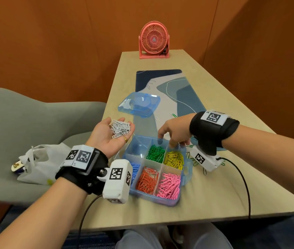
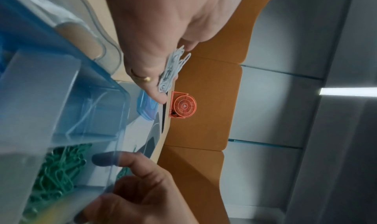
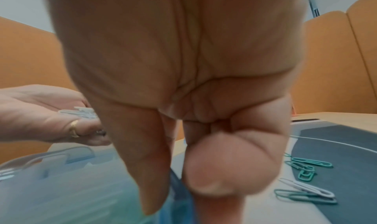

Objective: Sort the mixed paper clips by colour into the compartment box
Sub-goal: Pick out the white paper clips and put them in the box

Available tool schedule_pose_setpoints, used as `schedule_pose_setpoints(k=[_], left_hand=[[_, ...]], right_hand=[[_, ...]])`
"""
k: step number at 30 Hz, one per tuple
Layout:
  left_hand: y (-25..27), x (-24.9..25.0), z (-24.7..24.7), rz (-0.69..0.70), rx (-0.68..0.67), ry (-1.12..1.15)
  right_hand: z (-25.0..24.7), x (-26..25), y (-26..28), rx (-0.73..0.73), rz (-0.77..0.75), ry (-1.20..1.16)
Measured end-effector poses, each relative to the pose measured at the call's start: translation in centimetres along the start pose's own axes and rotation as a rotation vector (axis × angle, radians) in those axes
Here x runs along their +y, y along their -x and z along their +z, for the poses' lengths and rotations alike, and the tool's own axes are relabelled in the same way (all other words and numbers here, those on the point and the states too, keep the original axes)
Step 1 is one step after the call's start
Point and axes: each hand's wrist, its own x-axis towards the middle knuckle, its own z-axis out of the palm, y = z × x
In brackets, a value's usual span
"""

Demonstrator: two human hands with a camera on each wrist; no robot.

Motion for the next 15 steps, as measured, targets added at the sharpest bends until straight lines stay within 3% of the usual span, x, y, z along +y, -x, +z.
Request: schedule_pose_setpoints(k=[10,15], left_hand=[[-1.5,-1.2,-0.3,0.013,0.07,-0.332],[-1.2,-1.2,-0.2,0.012,0.032,-0.416]], right_hand=[[-0.1,0.4,-0.5,-0.027,-0.016,0.011],[-0.2,0.6,-0.6,-0.029,-0.025,0.001]])
